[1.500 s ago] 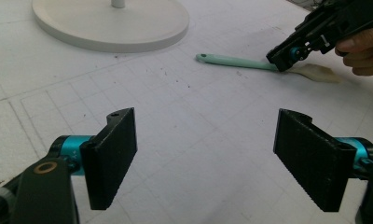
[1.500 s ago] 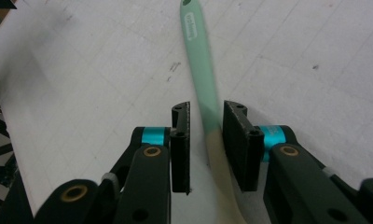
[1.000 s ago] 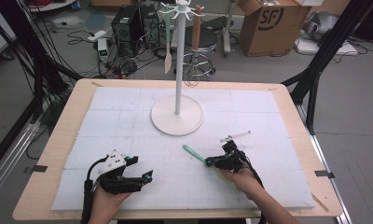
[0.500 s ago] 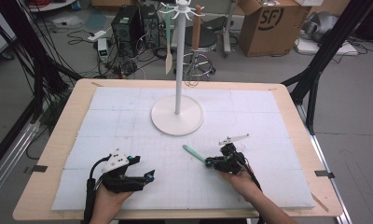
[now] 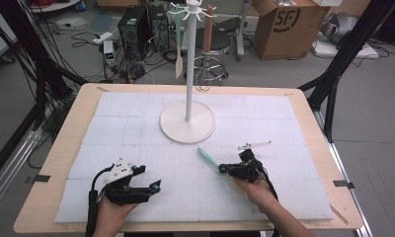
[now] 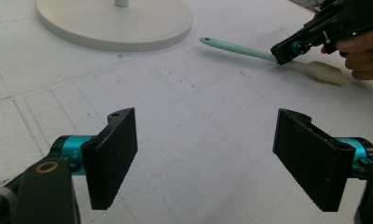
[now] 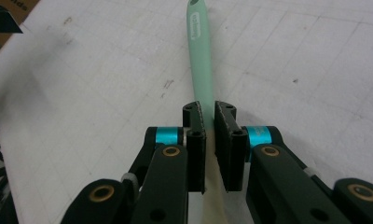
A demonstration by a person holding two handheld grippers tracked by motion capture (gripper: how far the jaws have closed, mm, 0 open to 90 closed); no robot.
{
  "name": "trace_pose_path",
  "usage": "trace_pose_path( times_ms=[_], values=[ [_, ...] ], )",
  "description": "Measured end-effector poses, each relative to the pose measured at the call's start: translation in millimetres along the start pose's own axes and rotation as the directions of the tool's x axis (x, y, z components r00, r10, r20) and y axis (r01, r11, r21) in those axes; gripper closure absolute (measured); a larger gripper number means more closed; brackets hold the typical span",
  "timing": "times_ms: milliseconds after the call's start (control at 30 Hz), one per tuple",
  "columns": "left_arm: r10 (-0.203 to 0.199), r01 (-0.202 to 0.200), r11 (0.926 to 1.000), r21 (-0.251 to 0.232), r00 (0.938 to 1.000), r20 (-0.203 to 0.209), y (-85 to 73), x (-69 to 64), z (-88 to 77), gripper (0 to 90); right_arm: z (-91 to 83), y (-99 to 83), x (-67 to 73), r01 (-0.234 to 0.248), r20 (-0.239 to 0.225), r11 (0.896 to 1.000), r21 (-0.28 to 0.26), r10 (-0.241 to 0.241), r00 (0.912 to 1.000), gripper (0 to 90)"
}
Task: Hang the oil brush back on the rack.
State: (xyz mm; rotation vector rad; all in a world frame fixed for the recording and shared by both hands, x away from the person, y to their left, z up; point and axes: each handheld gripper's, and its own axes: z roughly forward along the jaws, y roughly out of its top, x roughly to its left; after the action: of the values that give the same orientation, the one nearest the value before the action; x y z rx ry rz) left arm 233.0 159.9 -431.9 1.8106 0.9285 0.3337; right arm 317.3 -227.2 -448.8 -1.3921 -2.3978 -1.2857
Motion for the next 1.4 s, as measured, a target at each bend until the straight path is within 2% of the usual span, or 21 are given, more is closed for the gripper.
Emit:
trace_pose_path(
  times_ms=[67,333,467,633,733,900,1200,1267,1333,1400],
  values=[
    [0.003,-0.003,1.0000,0.000,1.0000,-0.001,0.1,0.4,-0.4,22.4,-1.2,0.5,-2.6,-0.026,-0.025,0.999,-0.021,0.026,0.9994,83.5],
    [0.000,0.000,1.0000,0.000,1.0000,0.001,0.0,-0.1,0.0,22.4,-8.4,5.0,-3.6,-0.057,-0.063,0.997,-0.054,0.054,0.9966,83.5],
    [0.001,-0.001,1.0000,0.000,1.0000,-0.002,0.1,0.3,-0.4,22.4,-15.4,12.9,0.0,-0.051,-0.082,0.995,-0.089,0.044,0.9957,83.6],
    [-0.001,0.001,1.0000,0.001,1.0000,-0.003,-0.1,0.5,-0.7,22.4,-28.2,26.8,5.0,-0.064,-0.118,0.985,-0.157,0.045,0.9919,83.5],
    [-0.003,0.003,1.0000,0.000,1.0000,-0.002,-0.2,0.5,-0.6,22.4,-37.8,36.9,6.9,-0.076,-0.144,0.974,-0.212,0.046,0.9886,83.5],
    [-0.004,0.004,1.0000,0.001,1.0000,-0.004,-0.5,0.6,-0.1,22.4,-52.4,57.8,10.4,-0.106,-0.199,0.944,-0.314,0.043,0.9791,83.5],
    [-0.005,0.005,1.0000,0.000,1.0000,-0.006,-1.2,2.4,-2.5,22.4,-75.1,100.4,28.6,-0.088,-0.226,0.902,-0.423,-0.011,0.9740,83.5],
    [-0.009,0.009,1.0000,-0.003,0.9999,-0.009,-1.5,2.6,-3.6,22.4,-80.0,107.8,32.4,-0.086,-0.237,0.890,-0.447,-0.025,0.9713,83.5],
    [-0.009,0.009,1.0000,-0.003,0.9999,-0.012,-1.8,3.0,-4.2,22.4,-84.1,114.7,35.7,-0.089,-0.246,0.874,-0.477,-0.036,0.9686,83.5],
    [-0.010,0.010,0.9999,-0.003,0.9999,-0.011,-2.0,3.1,-4.4,22.4,-88.1,121.3,39.4,-0.093,-0.257,0.865,-0.492,-0.043,0.9654,83.5]
  ],
)
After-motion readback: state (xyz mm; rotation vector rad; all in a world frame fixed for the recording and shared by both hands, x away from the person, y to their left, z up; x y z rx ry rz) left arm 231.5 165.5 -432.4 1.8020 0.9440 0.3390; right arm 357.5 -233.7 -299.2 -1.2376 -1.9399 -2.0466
